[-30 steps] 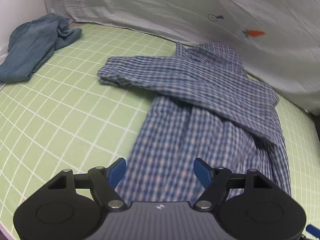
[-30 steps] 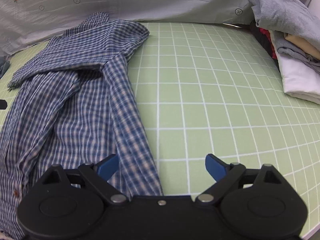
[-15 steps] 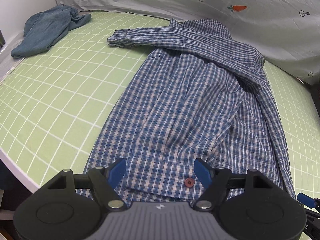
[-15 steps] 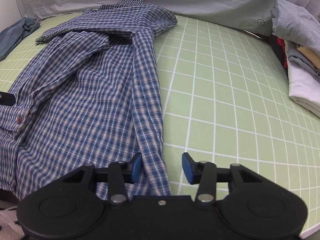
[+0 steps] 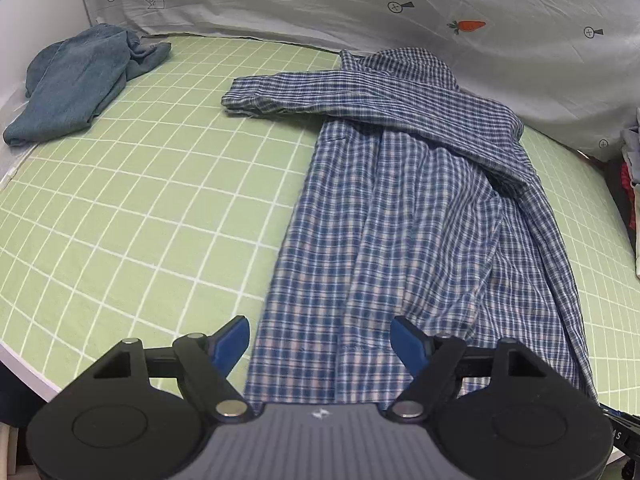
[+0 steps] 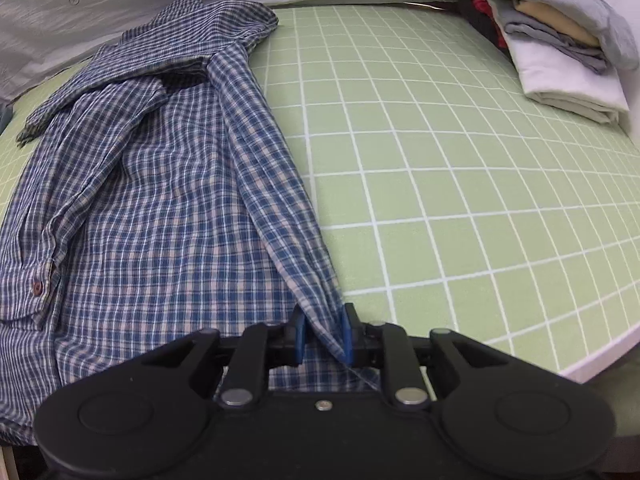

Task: Fold clothes

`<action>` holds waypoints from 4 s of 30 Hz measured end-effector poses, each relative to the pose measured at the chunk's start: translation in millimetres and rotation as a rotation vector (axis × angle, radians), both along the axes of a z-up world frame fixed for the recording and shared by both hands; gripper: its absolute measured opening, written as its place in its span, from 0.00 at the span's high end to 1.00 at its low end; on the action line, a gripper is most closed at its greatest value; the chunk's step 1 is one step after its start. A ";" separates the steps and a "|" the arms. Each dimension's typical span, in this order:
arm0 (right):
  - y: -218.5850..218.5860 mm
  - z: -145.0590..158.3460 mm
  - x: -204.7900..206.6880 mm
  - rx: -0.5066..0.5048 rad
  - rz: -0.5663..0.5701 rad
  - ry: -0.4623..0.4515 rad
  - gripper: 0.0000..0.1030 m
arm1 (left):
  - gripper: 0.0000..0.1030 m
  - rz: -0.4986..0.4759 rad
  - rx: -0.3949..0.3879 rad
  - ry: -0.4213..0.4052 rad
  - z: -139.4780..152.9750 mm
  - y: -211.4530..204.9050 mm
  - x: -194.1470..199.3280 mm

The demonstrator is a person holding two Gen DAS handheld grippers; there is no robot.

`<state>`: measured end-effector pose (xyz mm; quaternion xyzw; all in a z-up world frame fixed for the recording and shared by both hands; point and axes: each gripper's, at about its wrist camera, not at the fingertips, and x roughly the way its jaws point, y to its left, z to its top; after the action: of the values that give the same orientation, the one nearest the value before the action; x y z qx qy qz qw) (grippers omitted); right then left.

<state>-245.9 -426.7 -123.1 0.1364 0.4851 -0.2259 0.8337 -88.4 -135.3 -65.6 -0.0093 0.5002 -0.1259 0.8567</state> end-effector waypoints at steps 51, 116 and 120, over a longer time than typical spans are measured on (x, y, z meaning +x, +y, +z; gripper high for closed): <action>171.0 17.7 43.0 0.027 -0.004 -0.116 0.40 | 0.23 -0.075 0.012 0.084 -22.1 153.8 21.3; -70.0 74.4 330.1 -0.084 0.122 -0.476 0.99 | 1.00 0.149 -0.123 -0.248 24.2 67.6 319.6; -52.3 93.4 342.7 -0.065 0.175 -0.539 0.99 | 1.00 0.266 -0.179 -0.303 49.3 101.2 312.2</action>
<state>96.8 -479.1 -29.7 0.1224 0.2484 -0.1242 0.9528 223.9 -34.2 -16.3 -0.1320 0.3468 -0.0558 0.9269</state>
